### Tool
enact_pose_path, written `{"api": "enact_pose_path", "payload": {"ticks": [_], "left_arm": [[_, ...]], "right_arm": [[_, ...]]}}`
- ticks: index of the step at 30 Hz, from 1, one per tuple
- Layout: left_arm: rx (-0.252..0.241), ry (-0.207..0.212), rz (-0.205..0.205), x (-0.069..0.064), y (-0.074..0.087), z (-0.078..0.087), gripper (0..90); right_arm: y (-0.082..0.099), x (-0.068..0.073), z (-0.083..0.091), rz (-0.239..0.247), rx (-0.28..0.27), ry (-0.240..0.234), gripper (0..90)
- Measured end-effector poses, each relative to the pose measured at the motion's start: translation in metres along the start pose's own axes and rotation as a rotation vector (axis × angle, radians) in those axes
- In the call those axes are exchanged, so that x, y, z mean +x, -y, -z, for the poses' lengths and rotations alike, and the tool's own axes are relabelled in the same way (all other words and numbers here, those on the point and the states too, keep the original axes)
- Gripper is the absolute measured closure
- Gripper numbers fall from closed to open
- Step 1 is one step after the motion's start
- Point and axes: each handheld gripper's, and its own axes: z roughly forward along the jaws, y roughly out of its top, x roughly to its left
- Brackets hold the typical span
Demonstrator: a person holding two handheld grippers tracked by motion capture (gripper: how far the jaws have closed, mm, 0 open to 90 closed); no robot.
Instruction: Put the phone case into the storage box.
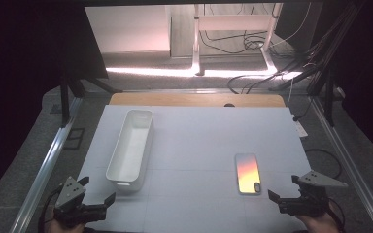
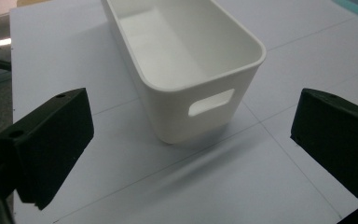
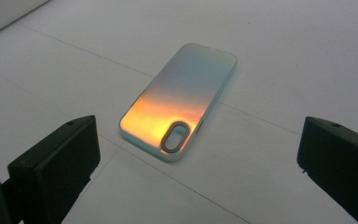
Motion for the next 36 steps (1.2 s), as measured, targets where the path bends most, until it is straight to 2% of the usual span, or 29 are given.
{"api": "enact_pose_path", "payload": {"ticks": [8, 17, 19, 24, 32, 36], "left_arm": [[-0.007, 0.011, 0.015, 0.0019, 0.0007, 0.0010, 0.0], [-0.002, 0.017, 0.000, 0.0008, 0.0005, 0.0006, 0.0], [-0.005, 0.018, 0.004, 0.0013, 0.0008, 0.0008, 0.0], [-0.014, 0.028, 0.024, 0.0036, 0.0014, 0.0014, 0.0], [-0.006, 0.024, -0.014, -0.0002, 0.0007, 0.0007, 0.2], [-0.011, 0.030, -0.006, 0.0011, 0.0010, 0.0013, 0.1]], "right_arm": [[-0.0007, 0.0012, -0.0018, 0.010, 0.019, 0.007, 0.0], [-0.0009, 0.0014, -0.0025, 0.010, 0.024, 0.011, 0.0], [-0.0014, 0.0013, -0.0038, 0.013, 0.037, -0.006, 0.0], [-0.0021, 0.0030, -0.0053, 0.030, 0.051, -0.004, 0.0], [-0.0029, 0.0014, -0.0059, 0.014, 0.060, -0.006, 0.0], [-0.0041, 0.0013, -0.0081, 0.012, 0.082, -0.013, 0.0]]}}
